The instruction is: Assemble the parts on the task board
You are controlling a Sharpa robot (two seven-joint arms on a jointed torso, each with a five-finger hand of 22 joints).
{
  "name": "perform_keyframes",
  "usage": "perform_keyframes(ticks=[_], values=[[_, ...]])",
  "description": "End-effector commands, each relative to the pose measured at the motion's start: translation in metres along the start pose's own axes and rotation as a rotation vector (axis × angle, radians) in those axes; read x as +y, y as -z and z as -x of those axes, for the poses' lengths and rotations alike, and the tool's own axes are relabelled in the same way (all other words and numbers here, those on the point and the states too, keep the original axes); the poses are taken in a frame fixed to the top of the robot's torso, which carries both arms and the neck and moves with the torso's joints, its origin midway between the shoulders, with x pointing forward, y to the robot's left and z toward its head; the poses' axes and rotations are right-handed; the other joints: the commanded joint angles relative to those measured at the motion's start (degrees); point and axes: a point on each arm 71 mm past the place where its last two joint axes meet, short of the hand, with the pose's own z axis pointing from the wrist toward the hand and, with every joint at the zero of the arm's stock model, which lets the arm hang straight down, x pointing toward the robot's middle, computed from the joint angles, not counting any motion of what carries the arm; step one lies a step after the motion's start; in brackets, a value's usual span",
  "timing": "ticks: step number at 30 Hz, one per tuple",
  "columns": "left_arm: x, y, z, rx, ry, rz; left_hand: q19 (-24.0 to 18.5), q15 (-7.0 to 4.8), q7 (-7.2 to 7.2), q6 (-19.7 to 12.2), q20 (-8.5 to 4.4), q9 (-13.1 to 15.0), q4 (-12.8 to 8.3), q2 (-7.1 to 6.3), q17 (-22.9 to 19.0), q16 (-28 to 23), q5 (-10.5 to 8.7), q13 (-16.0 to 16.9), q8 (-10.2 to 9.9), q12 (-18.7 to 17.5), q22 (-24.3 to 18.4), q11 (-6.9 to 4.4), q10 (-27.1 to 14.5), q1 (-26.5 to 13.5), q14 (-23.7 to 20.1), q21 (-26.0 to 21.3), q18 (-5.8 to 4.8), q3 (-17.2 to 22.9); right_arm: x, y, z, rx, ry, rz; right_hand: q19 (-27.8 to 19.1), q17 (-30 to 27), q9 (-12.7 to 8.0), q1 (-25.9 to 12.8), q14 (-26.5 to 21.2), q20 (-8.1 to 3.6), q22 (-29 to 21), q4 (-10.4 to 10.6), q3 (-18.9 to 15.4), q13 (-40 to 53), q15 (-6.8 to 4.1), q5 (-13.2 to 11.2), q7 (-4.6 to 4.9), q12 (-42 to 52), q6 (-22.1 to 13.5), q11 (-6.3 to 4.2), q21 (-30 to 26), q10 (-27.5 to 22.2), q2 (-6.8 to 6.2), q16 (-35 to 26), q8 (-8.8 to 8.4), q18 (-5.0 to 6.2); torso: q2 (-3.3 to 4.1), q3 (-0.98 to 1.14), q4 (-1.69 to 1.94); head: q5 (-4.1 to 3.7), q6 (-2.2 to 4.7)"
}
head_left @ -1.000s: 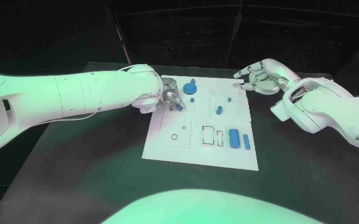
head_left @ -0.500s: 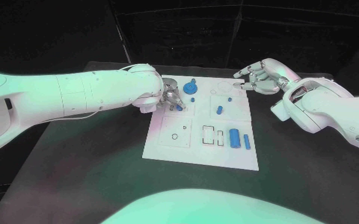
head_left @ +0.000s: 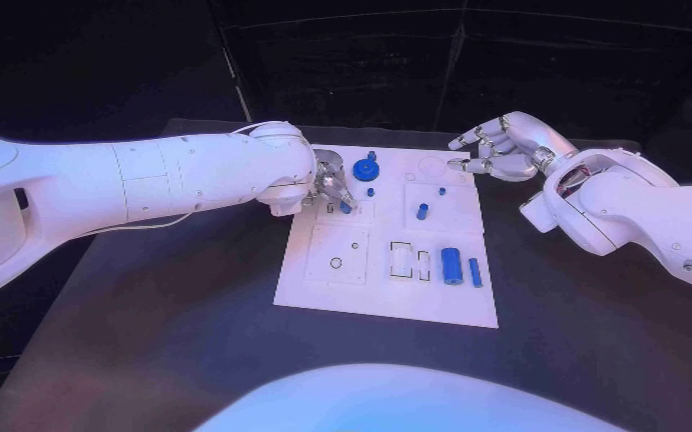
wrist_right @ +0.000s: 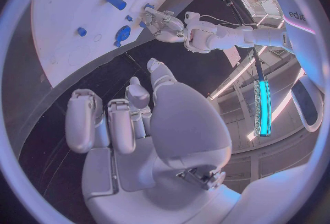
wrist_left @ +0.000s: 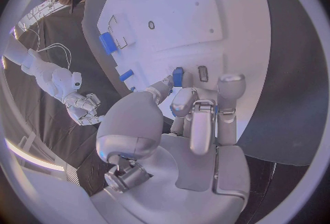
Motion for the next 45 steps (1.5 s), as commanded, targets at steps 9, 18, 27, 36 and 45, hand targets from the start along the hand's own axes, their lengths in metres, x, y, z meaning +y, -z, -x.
perform_keyframes(ticks=[9,18,27,36,45], values=[[0.0000,-0.0023,-0.0028,0.030,-0.023,0.013,0.56,-0.28,-0.75,0.39,-0.05,0.27,-7.32,-1.08,10.67,0.42,0.33,-0.03,0.54,-0.01,0.55,-0.23,0.48,-0.78,5.04,0.54,-0.47,8.55,0.0020,-0.0005,-0.0001,0.003,-0.003,0.008,-0.22,10.24,-0.07,0.31,4.55,0.00,0.00,0.25,-0.18,-0.04,-0.34,0.30,-0.15,-0.09,-0.13,-0.05,-0.35,-0.17,0.52,-0.28,0.28,1.03,0.00,-0.04,-0.02,-0.12,-0.18],[-0.0006,-0.0031,-0.0028,0.032,-0.025,0.013,0.99,-0.48,-1.14,1.07,-0.17,0.60,-5.78,-2.28,11.18,0.64,0.33,-0.38,0.87,-0.13,1.31,-0.51,0.68,-2.62,5.15,1.06,-0.57,8.29,0.0022,-0.0005,-0.0002,0.003,-0.003,0.008,-0.22,10.24,-0.07,0.31,4.55,0.00,0.00,0.25,-0.18,-0.04,-0.34,0.30,-0.15,-0.09,-0.13,-0.05,-0.35,-0.17,0.52,-0.28,0.28,1.03,-0.01,-0.01,0.03,-0.19,-0.22],[-0.0008,-0.0040,-0.0019,0.028,-0.020,0.015,1.39,-0.76,-1.49,1.97,-0.43,0.79,-2.79,-3.37,11.63,0.83,0.32,-1.47,1.02,-0.67,2.01,-0.80,0.46,-5.87,5.24,1.49,-0.69,6.47,0.0023,-0.0003,-0.0002,0.003,-0.003,0.008,-0.22,10.24,-0.07,0.31,4.55,0.00,0.00,0.25,-0.18,-0.04,-0.34,0.30,-0.15,-0.09,-0.13,-0.05,-0.35,-0.17,0.52,-0.28,0.28,1.03,0.00,-0.01,0.02,-0.18,-0.25],[-0.0008,-0.0047,-0.0012,0.025,-0.017,0.017,1.79,-0.97,-1.73,2.49,-0.62,1.03,-1.08,-3.96,11.93,0.95,0.32,-2.76,1.21,-1.36,2.71,-1.02,0.13,-7.39,5.29,1.92,-0.82,4.82,0.0023,-0.0001,-0.0002,0.002,-0.003,0.008,-0.22,10.23,-0.07,0.33,4.55,-0.01,-0.01,0.26,-0.17,-0.04,-0.35,0.33,-0.16,-0.09,-0.13,-0.06,-0.37,-0.13,0.57,-0.28,0.30,1.03,-0.01,-0.04,0.03,-0.17,-0.28],[-0.0006,-0.0054,-0.0007,0.026,-0.018,0.019,2.26,-1.18,-2.09,3.34,-0.81,1.41,-0.17,-4.12,12.14,1.04,0.32,0.18,1.76,0.33,3.54,-1.29,1.67,-7.82,5.33,2.47,-0.98,3.76,0.0023,0.0001,0.0000,0.002,-0.003,0.008,-0.23,10.24,-0.07,0.31,4.56,-0.01,-0.03,0.27,-0.17,-0.05,-0.35,0.34,-0.16,-0.10,-0.12,-0.06,-0.38,-0.14,0.59,-0.28,0.31,1.04,-0.01,-0.04,-0.01,-0.23,-0.40]])
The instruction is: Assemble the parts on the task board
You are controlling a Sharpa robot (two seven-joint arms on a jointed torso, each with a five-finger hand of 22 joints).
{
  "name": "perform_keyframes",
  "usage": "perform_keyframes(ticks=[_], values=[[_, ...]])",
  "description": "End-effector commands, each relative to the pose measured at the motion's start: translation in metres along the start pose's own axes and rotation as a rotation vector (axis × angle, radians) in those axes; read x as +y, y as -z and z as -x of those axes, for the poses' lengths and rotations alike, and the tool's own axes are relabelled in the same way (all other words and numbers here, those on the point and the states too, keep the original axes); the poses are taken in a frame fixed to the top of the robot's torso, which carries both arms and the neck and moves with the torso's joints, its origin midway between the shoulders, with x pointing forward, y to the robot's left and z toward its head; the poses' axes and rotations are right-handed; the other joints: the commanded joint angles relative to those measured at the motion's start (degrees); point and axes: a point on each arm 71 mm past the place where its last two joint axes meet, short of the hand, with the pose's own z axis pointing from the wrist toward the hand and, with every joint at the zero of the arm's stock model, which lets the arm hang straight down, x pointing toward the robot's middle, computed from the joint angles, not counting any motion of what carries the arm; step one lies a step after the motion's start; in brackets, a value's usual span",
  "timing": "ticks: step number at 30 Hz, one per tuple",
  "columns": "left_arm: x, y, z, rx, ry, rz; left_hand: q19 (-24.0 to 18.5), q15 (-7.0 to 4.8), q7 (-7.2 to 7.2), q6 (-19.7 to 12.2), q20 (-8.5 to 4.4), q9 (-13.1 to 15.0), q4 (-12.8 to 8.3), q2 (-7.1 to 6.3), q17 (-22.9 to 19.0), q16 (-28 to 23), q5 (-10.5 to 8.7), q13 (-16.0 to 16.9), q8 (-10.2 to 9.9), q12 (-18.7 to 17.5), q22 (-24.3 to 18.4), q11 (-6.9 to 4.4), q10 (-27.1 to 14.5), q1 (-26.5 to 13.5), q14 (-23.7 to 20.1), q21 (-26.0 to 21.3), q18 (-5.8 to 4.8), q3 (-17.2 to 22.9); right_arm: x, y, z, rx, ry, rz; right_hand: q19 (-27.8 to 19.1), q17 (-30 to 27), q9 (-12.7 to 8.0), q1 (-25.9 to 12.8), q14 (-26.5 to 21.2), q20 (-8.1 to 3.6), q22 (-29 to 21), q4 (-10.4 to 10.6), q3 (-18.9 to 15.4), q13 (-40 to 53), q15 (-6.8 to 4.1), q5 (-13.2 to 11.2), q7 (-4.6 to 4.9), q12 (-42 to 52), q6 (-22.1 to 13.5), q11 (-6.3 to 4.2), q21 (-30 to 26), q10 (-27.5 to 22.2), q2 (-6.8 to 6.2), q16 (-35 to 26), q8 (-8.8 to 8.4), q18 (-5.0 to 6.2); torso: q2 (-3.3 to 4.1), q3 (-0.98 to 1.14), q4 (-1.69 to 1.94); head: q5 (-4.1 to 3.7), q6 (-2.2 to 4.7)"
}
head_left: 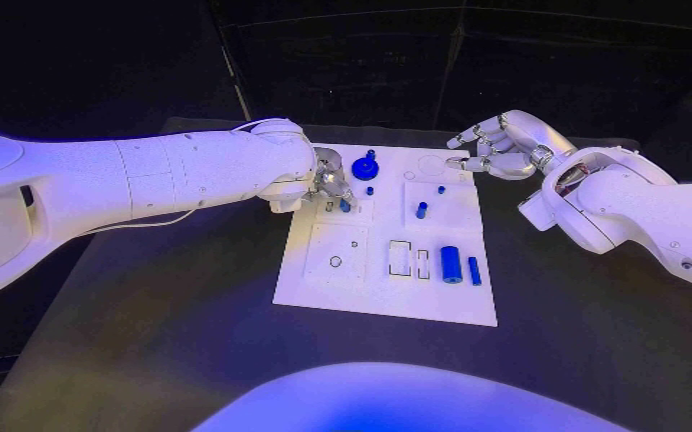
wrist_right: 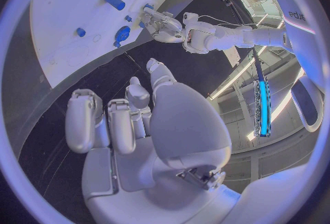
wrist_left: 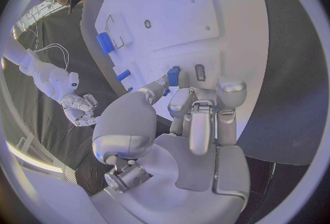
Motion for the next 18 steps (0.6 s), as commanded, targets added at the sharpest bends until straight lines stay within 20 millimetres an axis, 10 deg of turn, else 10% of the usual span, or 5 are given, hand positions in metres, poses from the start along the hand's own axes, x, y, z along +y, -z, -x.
perform_keyframes(ticks=[1,18], values=[[-0.0008,-0.0007,-0.0025,0.018,-0.009,0.004,0.36,-0.35,0.04,0.36,-0.13,0.17,0.33,-0.16,12.15,0.34,-0.14,0.45,0.32,0.28,0.08,0.00,0.30,-0.49,5.32,0.38,-0.98,-0.17,0.0016,-0.0001,0.0004,0.001,-0.002,0.007,-0.23,10.26,-0.07,0.08,4.56,-0.01,-0.03,0.27,-0.17,-0.06,-0.35,0.34,-0.16,-0.10,-0.12,-0.06,-0.38,-0.14,0.36,-0.28,0.31,1.03,0.01,0.01,-0.03,-0.05,-0.08],[-0.0002,-0.0020,-0.0020,0.028,-0.016,0.010,0.70,-0.58,-0.18,0.84,-0.39,0.60,1.96,-0.33,12.52,0.49,-0.15,1.26,0.74,0.77,0.67,-0.22,0.68,-1.65,5.40,0.73,-1.09,-1.92,0.0017,0.0000,0.0005,0.000,-0.002,0.007,-0.21,10.29,-0.08,-0.01,4.57,-0.02,-0.02,0.34,-0.21,-0.11,-0.35,0.33,-0.16,-0.13,-0.12,-0.05,-0.38,-0.13,0.37,-0.26,0.32,1.03,0.02,0.04,0.01,-0.19,-0.38]])
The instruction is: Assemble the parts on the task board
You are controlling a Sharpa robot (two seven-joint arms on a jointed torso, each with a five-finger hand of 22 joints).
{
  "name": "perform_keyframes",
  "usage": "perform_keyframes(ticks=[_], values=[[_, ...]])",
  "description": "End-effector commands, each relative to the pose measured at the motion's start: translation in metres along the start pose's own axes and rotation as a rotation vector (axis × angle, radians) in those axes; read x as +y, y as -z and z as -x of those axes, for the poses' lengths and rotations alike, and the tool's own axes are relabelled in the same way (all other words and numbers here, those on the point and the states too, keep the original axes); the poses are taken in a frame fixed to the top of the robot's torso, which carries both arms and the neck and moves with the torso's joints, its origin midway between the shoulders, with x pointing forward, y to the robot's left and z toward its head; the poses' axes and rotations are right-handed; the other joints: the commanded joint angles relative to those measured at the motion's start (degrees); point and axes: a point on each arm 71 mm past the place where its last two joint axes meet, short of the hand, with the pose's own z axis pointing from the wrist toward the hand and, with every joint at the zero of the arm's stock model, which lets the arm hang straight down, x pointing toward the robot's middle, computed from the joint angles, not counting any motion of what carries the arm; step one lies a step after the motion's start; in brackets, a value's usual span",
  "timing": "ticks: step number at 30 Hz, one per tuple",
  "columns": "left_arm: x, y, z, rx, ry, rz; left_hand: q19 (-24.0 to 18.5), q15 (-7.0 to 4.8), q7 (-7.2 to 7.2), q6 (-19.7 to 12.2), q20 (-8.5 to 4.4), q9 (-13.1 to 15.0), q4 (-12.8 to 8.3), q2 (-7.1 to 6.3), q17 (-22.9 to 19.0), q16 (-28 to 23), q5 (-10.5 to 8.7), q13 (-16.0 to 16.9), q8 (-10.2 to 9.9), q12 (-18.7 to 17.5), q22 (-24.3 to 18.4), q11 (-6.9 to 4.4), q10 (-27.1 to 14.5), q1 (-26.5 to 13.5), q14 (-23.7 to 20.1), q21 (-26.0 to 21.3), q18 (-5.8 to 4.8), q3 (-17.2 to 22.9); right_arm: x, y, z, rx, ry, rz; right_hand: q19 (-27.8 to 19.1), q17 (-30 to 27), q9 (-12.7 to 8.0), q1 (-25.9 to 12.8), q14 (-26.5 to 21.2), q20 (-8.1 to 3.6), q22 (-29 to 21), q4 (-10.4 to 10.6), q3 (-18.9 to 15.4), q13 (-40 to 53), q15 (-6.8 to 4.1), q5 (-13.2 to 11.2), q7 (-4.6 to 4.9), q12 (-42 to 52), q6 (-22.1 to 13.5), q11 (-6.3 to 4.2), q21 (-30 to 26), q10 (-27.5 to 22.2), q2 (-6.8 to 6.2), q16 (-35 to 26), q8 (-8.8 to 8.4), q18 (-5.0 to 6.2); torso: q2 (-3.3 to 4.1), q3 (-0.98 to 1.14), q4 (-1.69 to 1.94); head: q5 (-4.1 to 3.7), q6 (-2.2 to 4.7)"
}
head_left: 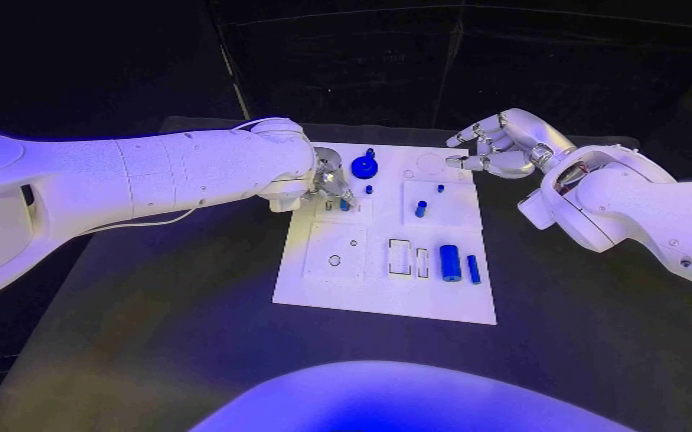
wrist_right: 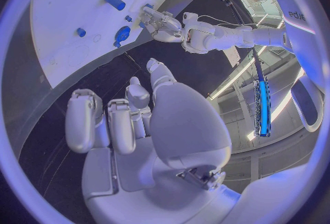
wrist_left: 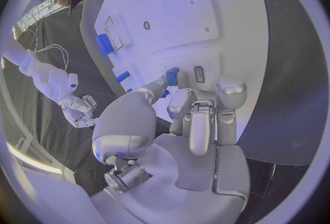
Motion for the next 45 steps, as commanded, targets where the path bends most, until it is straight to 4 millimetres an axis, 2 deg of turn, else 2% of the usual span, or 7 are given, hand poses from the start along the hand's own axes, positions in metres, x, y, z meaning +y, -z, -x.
perform_keyframes(ticks=[1,9,16,24,36,45], values=[[0.000,0.000,-0.001,0.015,-0.008,0.005,0.45,-0.39,-0.06,0.55,-0.15,0.09,0.38,0.10,12.54,0.27,-0.15,0.10,0.35,0.41,0.09,-0.08,0.43,-0.70,5.61,0.29,-1.09,-0.32,0.002,0.000,0.000,0.000,-0.002,0.008,-0.21,10.29,-0.08,0.00,4.57,-0.02,-0.02,0.19,-0.05,-0.05,-0.35,0.33,-0.16,-0.13,-0.12,-0.06,-0.38,-0.13,0.37,-0.26,0.32,1.03,-0.02,0.00,0.01,-0.01,0.00],[0.001,-0.001,0.001,0.008,-0.005,0.010,0.60,-0.41,-0.05,0.77,-0.23,0.31,2.34,-0.03,12.70,0.33,-0.17,0.31,0.47,0.53,0.40,-0.07,0.52,-2.37,5.64,0.43,-1.17,-2.48,0.002,-0.001,0.000,0.000,-0.002,0.009,-0.20,10.26,-0.08,-0.21,4.57,-0.03,-0.04,0.33,-0.18,-0.09,-0.35,0.29,-0.16,-0.15,-0.13,-0.05,-0.40,-0.11,0.33,-0.29,0.34,1.03,-0.02,-0.03,0.03,-0.07,0.03],[0.001,-0.002,0.001,0.010,-0.006,0.011,0.73,-0.42,-0.05,0.85,-0.25,0.49,3.24,-1.17,12.96,0.44,-0.16,0.74,0.54,0.79,0.66,-0.07,0.72,-3.23,5.69,0.55,-1.22,-4.83,0.002,-0.001,0.000,0.002,-0.002,0.011,-0.20,10.19,-0.09,-0.76,4.56,-0.05,-0.11,0.64,-0.66,-0.15,-0.37,0.08,-0.20,-0.14,-0.16,-0.06,-0.48,0.00,0.02,-0.36,0.40,1.04,-0.03,-0.02,0.00,-0.09,0.08],[0.002,-0.002,0.001,0.004,-0.001,0.011,0.85,-0.45,-0.12,1.00,-0.28,0.65,4.96,-1.51,13.18,0.52,-0.17,0.99,0.54,0.93,0.91,-0.11,0.82,-4.49,5.74,0.64,-1.25,-7.57,0.001,-0.001,0.001,0.001,-0.001,0.011,-0.18,10.19,-0.10,-1.25,4.58,-0.07,-0.15,0.97,-1.11,-0.20,-0.38,0.01,-0.23,-0.12,-0.19,-0.08,-0.53,0.07,-0.17,-0.37,0.45,1.04,-0.02,-0.07,0.04,-0.20,0.12],[0.006,0.001,0.002,-0.004,0.012,0.012,0.91,-0.55,-0.25,1.07,-0.37,0.87,5.90,-2.45,13.27,0.56,-0.17,1.15,0.57,0.99,1.08,-0.23,0.86,-4.47,5.75,0.65,-1.26,-11.04,0.001,-0.001,0.001,0.001,-0.001,0.011,-0.15,10.18,-0.10,-1.55,4.58,-0.07,-0.13,1.20,-1.34,-0.21,-0.39,-0.01,-0.24,-0.09,-0.20,-0.08,-0.53,0.12,-0.17,-0.39,0.49,1.04,-0.03,-0.06,0.07,-0.27,0.16],[0.013,0.016,0.022,-0.044,0.045,0.006,0.41,-0.51,-0.09,0.45,-0.38,0.86,6.36,-2.87,12.32,0.20,-0.17,0.28,0.21,0.41,0.11,-0.12,0.27,-3.85,5.54,-0.19,-1.06,-13.34,-0.001,-0.001,0.002,-0.003,0.001,0.006,-0.13,10.16,-0.10,-1.65,4.58,-0.08,-0.10,1.29,-1.41,-0.19,-0.39,-0.02,-0.25,-0.06,-0.21,-0.08,-0.52,0.16,-0.15,-0.41,0.50,1.03,-0.05,-0.04,0.05,-0.26,0.30]])
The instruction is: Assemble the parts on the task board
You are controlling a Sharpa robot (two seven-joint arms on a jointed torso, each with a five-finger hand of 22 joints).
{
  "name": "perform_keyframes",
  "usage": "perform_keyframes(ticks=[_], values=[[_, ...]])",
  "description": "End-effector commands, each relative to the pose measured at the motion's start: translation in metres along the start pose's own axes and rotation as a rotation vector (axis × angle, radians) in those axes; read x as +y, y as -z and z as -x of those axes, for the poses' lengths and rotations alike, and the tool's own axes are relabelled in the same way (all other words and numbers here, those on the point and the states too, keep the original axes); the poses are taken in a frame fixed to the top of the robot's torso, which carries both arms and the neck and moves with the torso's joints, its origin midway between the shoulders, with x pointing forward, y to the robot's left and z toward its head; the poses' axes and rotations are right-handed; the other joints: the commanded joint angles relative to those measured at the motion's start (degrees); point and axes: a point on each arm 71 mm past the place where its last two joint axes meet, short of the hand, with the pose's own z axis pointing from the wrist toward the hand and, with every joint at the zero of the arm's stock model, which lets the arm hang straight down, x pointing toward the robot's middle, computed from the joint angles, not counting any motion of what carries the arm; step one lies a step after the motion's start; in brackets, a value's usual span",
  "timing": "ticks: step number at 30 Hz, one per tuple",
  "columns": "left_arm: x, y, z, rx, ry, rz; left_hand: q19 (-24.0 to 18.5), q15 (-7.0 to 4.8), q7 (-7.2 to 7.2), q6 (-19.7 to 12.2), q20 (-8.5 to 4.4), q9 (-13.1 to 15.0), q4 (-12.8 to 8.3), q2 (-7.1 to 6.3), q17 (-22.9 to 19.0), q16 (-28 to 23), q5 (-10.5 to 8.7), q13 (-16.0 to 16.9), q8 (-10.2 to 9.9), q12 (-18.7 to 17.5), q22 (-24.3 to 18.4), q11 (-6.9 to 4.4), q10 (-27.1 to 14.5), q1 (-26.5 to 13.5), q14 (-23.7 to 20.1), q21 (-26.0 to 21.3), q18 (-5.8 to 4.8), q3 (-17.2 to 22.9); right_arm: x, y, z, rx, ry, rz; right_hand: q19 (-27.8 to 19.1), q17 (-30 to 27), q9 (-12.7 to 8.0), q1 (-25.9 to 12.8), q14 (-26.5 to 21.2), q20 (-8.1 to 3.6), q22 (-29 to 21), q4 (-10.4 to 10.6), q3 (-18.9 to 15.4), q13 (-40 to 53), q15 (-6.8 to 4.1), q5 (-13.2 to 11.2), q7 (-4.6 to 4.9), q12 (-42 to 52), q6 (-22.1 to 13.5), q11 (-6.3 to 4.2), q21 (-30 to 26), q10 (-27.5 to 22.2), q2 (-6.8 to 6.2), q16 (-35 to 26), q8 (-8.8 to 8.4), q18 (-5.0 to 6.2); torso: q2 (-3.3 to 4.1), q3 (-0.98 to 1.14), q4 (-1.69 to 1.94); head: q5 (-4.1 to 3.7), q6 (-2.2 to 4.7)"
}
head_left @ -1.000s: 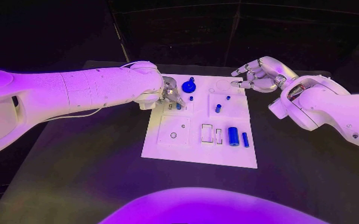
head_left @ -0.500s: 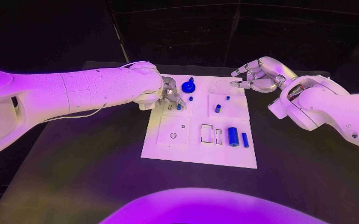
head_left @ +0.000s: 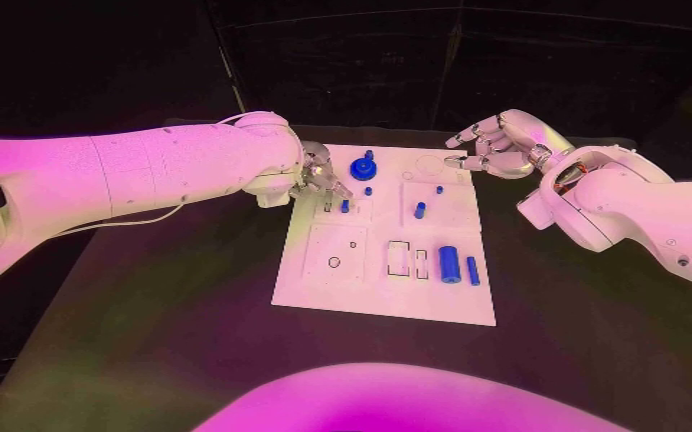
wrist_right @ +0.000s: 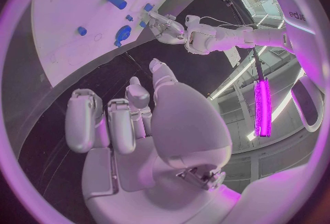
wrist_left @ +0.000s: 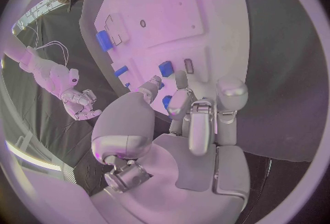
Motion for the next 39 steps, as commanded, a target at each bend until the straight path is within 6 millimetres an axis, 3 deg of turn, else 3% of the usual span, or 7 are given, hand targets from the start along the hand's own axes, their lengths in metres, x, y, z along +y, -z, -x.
perform_keyframes(ticks=[1,4,9,15,25,39], values=[[-0.002,0.006,0.011,-0.018,0.029,-0.008,-0.15,-0.26,0.33,-0.64,0.04,-0.09,0.21,-0.81,12.06,-0.12,-0.17,-0.48,-0.27,-0.45,-0.49,0.19,-0.56,0.16,5.27,-0.62,-0.52,-1.13,0.001,-0.001,0.001,0.001,-0.002,0.009,-0.13,10.14,-0.06,-0.50,4.58,-0.08,-0.03,0.09,-0.21,-0.05,-0.39,-0.01,-0.25,-0.06,-0.21,-0.08,-0.30,0.16,-0.07,-0.14,0.30,1.03,0.03,0.01,-0.05,0.05,0.11],[-0.002,0.012,0.024,-0.030,0.043,-0.010,-0.51,0.08,0.99,-2.36,0.26,-0.79,1.06,-1.16,11.46,-0.37,-0.19,-1.46,-1.77,-1.09,-1.09,0.68,-1.31,0.22,5.14,-1.20,-0.46,-3.33,0.001,-0.001,0.001,0.000,-0.002,0.008,-0.13,10.14,-0.06,-0.50,4.58,-0.08,-0.03,0.09,-0.21,-0.05,-0.39,-0.01,-0.25,-0.06,-0.21,-0.08,-0.30,0.16,-0.07,-0.14,0.30,1.03,0.01,0.01,-0.08,0.04,0.16],[0.000,0.016,0.046,-0.045,0.048,0.000,-1.02,0.99,2.22,-4.15,0.97,-3.25,2.45,-0.46,10.84,-0.62,-0.28,-2.42,-5.31,-1.73,-1.98,1.83,-2.24,2.29,5.00,-2.15,-0.35,-7.07,0.001,-0.002,0.000,0.002,-0.003,0.007,-0.13,10.14,-0.06,-0.50,4.58,-0.08,-0.03,0.09,-0.21,-0.05,-0.39,-0.01,-0.25,-0.06,-0.21,-0.08,-0.30,0.16,-0.07,-0.14,0.30,1.03,0.02,0.08,-0.07,0.07,0.26],[0.001,0.010,0.059,-0.033,0.052,0.021,-1.13,1.38,2.72,-3.82,1.40,-4.94,3.01,0.27,10.67,-0.69,-0.20,-2.60,-7.00,-1.83,-2.20,2.22,-2.55,4.33,4.97,-2.49,-0.23,-9.37,0.001,-0.003,0.000,0.003,-0.004,0.006,-0.12,10.21,-0.06,-0.57,4.60,-0.08,-0.01,0.16,-0.25,0.10,-0.39,-0.01,-0.25,0.08,-0.21,-0.09,-0.30,0.27,-0.03,-0.08,0.31,1.02,0.17,0.00,-0.17,-0.02,0.57],[0.003,-0.013,0.076,-0.020,0.013,0.096,-1.25,1.65,3.03,-3.25,1.77,-6.61,3.32,1.46,10.62,-0.71,-0.18,-2.90,-8.34,-2.00,-2.32,2.50,-2.97,6.95,4.96,-2.78,-0.13,-11.76,0.002,-0.003,-0.001,0.006,-0.005,0.005,-0.08,10.19,-0.06,-0.52,4.60,-0.09,0.04,0.19,-0.23,0.12,-0.40,0.07,-0.26,0.11,-0.21,-0.11,-0.27,0.31,0.10,-0.10,0.33,1.01,0.20,-0.01,-0.20,0.04,0.83],[0.010,-0.035,0.075,-0.003,-0.034,0.173,-1.39,1.78,3.16,-2.92,1.93,-7.55,3.60,2.17,10.68,-0.69,-0.18,-3.17,-8.98,-2.16,-2.48,2.64,-3.25,8.29,4.97,-3.03,-0.07,-13.39,0.003,-0.004,-0.002,0.006,-0.005,0.005,-0.09,10.17,-0.06,-0.39,4.59,-0.09,0.01,0.17,-0.17,0.07,-0.42,0.17,-0.28,0.08,-0.21,-0.13,-0.30,0.29,0.24,-0.12,0.34,1.02,0.14,0.01,-0.11,0.22,0.77]])
